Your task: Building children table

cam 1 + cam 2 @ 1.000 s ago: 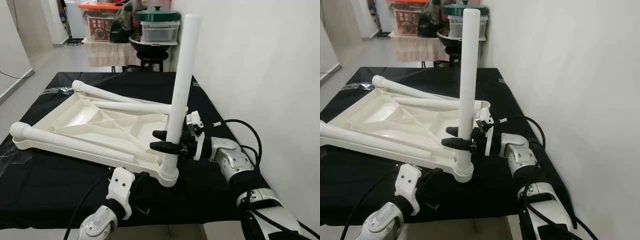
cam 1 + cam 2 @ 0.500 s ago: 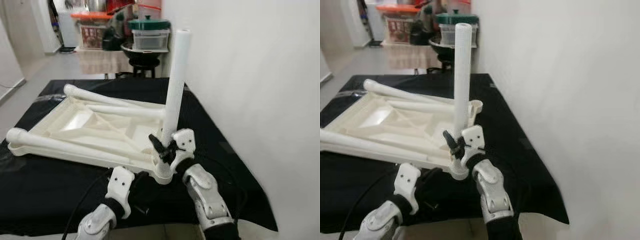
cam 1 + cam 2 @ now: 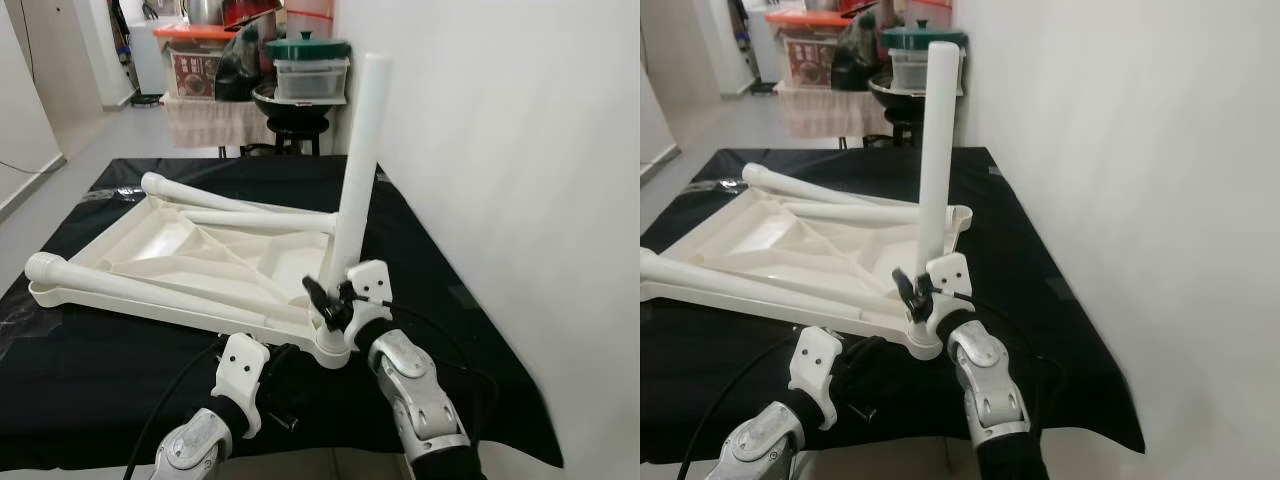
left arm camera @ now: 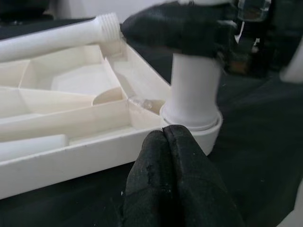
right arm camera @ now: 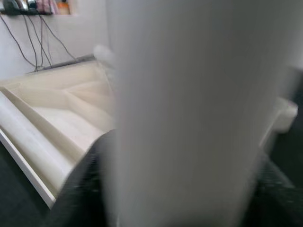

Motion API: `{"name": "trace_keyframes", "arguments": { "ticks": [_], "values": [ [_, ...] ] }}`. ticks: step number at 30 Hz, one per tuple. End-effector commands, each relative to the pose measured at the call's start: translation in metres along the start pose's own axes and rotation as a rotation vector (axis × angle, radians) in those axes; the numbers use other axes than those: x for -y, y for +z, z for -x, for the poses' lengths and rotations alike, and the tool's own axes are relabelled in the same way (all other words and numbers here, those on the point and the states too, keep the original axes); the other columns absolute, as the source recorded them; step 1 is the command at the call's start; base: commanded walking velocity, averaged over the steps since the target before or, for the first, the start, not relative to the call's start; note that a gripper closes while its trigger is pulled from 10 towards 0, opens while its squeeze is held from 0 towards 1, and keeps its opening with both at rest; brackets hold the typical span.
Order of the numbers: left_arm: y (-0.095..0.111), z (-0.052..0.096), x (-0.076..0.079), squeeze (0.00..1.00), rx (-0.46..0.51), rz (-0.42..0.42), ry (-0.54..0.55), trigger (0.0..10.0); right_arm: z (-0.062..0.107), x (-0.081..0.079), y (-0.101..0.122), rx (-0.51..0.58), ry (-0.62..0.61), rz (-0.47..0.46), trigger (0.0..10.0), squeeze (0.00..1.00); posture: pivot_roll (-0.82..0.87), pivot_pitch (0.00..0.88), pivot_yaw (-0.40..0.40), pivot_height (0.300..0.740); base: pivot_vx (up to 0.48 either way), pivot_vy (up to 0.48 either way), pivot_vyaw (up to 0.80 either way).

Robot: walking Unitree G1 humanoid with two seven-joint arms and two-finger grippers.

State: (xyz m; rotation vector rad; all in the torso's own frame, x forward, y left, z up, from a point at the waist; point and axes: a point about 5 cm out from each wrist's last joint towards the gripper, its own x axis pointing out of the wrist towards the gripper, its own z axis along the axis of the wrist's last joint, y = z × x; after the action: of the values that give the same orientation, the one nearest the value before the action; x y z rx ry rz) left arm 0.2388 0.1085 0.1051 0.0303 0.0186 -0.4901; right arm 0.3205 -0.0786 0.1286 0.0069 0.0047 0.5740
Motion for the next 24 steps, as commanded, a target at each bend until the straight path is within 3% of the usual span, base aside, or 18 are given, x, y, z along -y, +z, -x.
{"name": "trace_keyframes", "arguments": {
  "ticks": [1, 2, 3, 4, 5, 8, 19, 20, 21, 22, 24],
  "values": [
    [-0.005, 0.001, -0.001, 0.00, -0.020, -0.005, 0.000, 10.0, -0.007, 0.000, 0.009, 0.004, 0.188, -0.028, 10.0, 0.77, 0.02, 0.000, -0.054, 0.740, 0.000, 0.000, 0.00],
    [-0.005, 0.001, -0.001, 0.00, -0.020, -0.005, 0.000, 10.0, -0.007, 0.000, 0.009, 0.004, 0.188, -0.028, 10.0, 0.77, 0.02, 0.000, -0.054, 0.740, 0.000, 0.000, 0.00],
    [-0.005, 0.001, -0.001, 0.00, -0.018, -0.001, 0.000, 10.0, -0.007, 0.005, 0.010, -0.021, 0.314, -0.008, 10.0, 0.00, 0.03, 0.000, -0.056, 0.740, 0.000, 0.000, 0.00],
    [-0.005, 0.001, 0.000, 0.00, -0.016, 0.002, 0.000, 10.0, -0.007, 0.009, 0.012, -0.040, 0.394, 0.005, 10.0, 0.00, 0.03, 0.000, -0.056, 0.740, 0.000, 0.000, 0.00],
    [-0.005, 0.001, 0.000, 0.00, -0.016, 0.002, 0.000, 10.0, -0.007, 0.009, 0.012, -0.040, 0.394, 0.005, 10.0, 0.00, 0.03, 0.000, -0.056, 0.740, 0.000, 0.000, 0.00],
    [-0.005, 0.004, 0.000, 0.00, -0.011, 0.012, -0.006, 10.0, -0.004, 0.028, 0.008, -0.136, 0.525, 0.061, 10.0, 0.00, 0.03, 0.000, -0.064, 0.740, 0.000, 0.000, 0.00],
    [-0.008, 0.019, 0.003, 0.00, -0.014, 0.049, 0.010, 10.0, -0.013, 0.051, 0.018, -0.190, 0.563, -0.031, 10.0, 0.00, 0.07, 0.000, -0.082, 0.740, 0.000, 0.000, 0.00],
    [-0.008, 0.022, 0.004, 0.00, -0.012, 0.054, 0.011, 10.0, -0.015, 0.053, 0.018, -0.195, 0.555, -0.044, 4.8, 0.00, 0.08, 0.000, -0.088, 0.740, 0.000, 0.000, 0.00],
    [-0.008, 0.022, 0.004, 0.00, -0.012, 0.054, 0.011, 10.0, -0.015, 0.053, 0.018, -0.195, 0.555, -0.044, 4.8, 0.00, 0.08, 0.000, -0.088, 0.740, 0.000, 0.000, 0.00],
    [-0.007, 0.023, 0.005, 0.00, -0.010, 0.056, 0.015, 10.0, -0.015, 0.054, 0.019, -0.195, 0.563, -0.057, 0.0, 0.00, 0.09, 0.000, -0.090, 0.740, 0.000, 0.000, 0.00],
    [-0.007, 0.024, 0.005, 0.00, -0.009, 0.054, 0.021, 10.0, -0.015, 0.055, 0.019, -0.198, 0.581, -0.067, 0.0, 0.00, 0.09, 0.000, -0.092, 0.740, 0.000, 0.000, 0.00]
  ]
}}
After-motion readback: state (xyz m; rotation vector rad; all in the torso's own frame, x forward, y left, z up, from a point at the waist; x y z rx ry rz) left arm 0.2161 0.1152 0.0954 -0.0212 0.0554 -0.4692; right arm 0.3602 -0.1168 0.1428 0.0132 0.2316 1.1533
